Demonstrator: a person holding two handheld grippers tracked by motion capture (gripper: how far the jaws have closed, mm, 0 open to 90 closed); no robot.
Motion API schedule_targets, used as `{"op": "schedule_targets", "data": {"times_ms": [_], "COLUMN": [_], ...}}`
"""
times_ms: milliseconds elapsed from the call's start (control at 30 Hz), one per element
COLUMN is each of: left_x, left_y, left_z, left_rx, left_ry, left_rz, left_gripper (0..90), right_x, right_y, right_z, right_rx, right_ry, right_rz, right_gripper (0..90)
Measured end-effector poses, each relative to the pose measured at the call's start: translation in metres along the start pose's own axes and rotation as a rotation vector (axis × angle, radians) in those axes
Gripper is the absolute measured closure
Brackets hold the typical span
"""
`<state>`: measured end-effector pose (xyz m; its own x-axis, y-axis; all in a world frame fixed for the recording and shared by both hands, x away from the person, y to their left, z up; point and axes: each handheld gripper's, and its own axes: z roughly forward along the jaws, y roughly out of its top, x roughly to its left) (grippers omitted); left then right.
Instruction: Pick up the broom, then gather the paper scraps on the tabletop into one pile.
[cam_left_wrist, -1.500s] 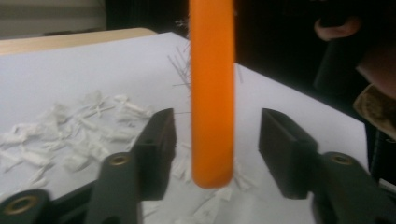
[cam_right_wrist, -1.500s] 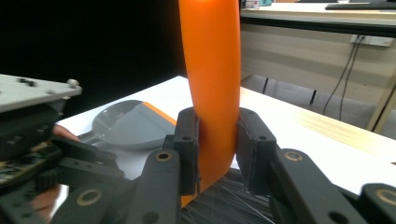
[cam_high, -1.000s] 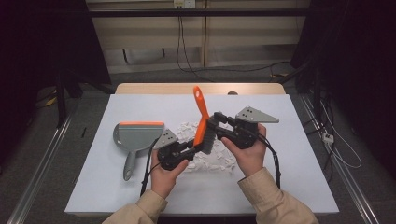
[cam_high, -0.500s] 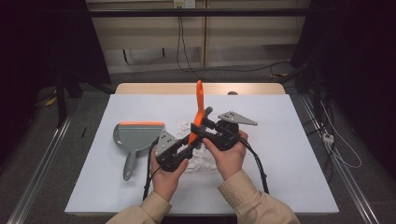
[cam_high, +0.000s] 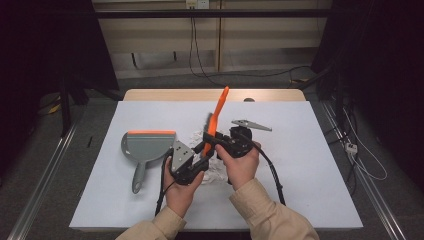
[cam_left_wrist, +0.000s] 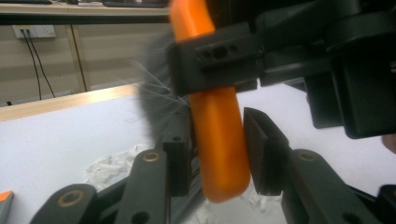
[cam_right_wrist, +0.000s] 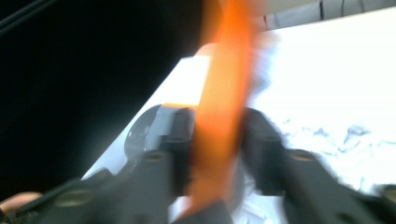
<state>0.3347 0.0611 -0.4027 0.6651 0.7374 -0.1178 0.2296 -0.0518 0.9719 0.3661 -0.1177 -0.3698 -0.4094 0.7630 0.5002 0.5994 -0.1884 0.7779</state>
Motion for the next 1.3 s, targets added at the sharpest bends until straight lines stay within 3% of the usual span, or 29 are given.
{"op": "schedule_targets", "data": {"times_ms": [33, 100, 133, 167, 233, 433, 567, 800, 1033, 1133, 1300], "left_x": [0.001, 0.002, 0.003, 0.003, 0.007, 0.025, 0.034, 0.049, 0.064, 0.071, 0.085], "left_y": [0.002, 0.003, 0.002, 0.001, -0.001, -0.002, -0.001, 0.004, 0.005, 0.004, -0.001], "left_z": [0.0, 0.0, -0.001, -0.001, -0.002, -0.009, -0.012, -0.023, -0.039, -0.05, -0.065], "left_rx": [0.001, 0.013, 0.021, 0.031, 0.036, 0.051, 0.073, 0.068, 0.074, 0.075, 0.073], "left_ry": [-0.026, -0.03, -0.035, -0.038, -0.038, -0.048, -0.051, -0.056, -0.092, -0.096, -0.084], "left_rz": [-0.015, -0.003, -0.002, -0.005, -0.009, -0.003, -0.032, -0.021, -0.028, -0.015, -0.031], "left_gripper": [73.0, 73.1, 69.2, 68.2, 61.9, 44.9, 33.5, 19.3, 9.1, 6.4, 6.1], "right_x": [-0.002, -0.009, -0.013, -0.015, -0.018, -0.039, -0.055, -0.073, -0.083, -0.09, -0.102], "right_y": [0.0, 0.003, 0.005, 0.006, 0.01, 0.021, 0.025, 0.027, 0.026, 0.027, 0.029], "right_z": [0.001, 0.0, -0.001, -0.002, -0.006, -0.022, -0.033, -0.042, -0.047, -0.051, -0.056], "right_rx": [-0.011, -0.006, -0.01, -0.022, -0.027, 0.008, 0.031, 0.039, 0.056, 0.065, 0.073], "right_ry": [-0.009, 0.01, 0.025, 0.022, -0.003, -0.006, -0.027, -0.041, -0.059, -0.078, -0.111], "right_rz": [-0.046, -0.01, 0.015, 0.004, -0.068, -0.147, -0.187, -0.193, -0.207, -0.216, -0.216], "right_gripper": [70.9, 71.0, 71.0, 71.0, 71.0, 71.0, 71.0, 71.0, 71.1, 71.1, 71.2]}}
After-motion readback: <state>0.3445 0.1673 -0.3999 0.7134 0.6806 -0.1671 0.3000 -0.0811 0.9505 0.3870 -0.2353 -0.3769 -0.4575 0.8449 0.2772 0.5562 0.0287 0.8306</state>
